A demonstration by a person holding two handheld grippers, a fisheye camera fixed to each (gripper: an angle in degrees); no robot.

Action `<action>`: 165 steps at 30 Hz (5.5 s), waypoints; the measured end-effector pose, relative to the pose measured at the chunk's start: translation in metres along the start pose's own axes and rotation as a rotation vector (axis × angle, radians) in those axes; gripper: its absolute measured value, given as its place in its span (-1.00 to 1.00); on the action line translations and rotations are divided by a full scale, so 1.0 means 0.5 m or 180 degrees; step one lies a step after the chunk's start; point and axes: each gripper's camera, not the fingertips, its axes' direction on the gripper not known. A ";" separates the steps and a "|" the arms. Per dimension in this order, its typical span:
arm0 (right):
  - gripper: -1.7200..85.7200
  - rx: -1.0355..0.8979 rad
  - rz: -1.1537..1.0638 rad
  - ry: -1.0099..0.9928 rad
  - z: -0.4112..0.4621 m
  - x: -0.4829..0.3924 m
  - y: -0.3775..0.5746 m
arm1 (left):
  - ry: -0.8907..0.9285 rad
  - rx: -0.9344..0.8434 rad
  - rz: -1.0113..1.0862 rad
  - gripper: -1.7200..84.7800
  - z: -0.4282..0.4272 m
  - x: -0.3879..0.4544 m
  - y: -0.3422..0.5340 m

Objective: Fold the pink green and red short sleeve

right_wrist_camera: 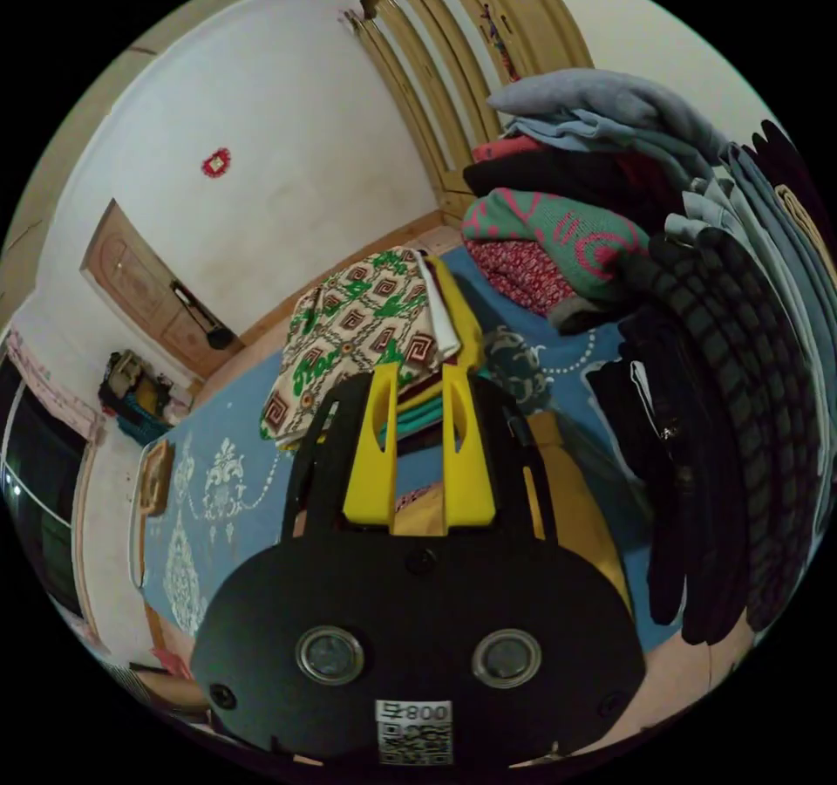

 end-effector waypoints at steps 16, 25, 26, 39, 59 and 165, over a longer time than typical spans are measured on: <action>-0.78 -0.0221 -0.1913 0.0119 -0.003 -0.506 -0.058 | 0.0092 0.0127 -0.0068 -0.95 -0.220 0.045 0.077; -0.90 -0.0388 -0.1866 0.0566 -0.005 -0.646 -0.085 | 0.0142 0.0197 -0.0059 -0.95 -0.387 0.069 0.118; -0.91 -0.0363 -0.1845 0.0562 -0.012 -0.652 -0.086 | 0.0148 0.0203 -0.0061 -0.95 -0.412 0.072 0.123; -0.95 -0.0144 -0.1561 -0.0842 -0.291 -0.758 -0.110 | 0.0836 0.0721 -0.0361 -0.95 -0.751 0.073 0.232; -0.96 -0.0628 -0.1891 -0.2686 -0.692 -1.021 0.098 | 0.1438 0.2428 -0.1301 -0.67 -1.473 0.135 0.684; -0.95 -0.2390 0.0673 -0.2320 0.035 -0.578 0.792 | 0.1489 0.1594 -0.2689 -0.93 -2.128 0.072 0.993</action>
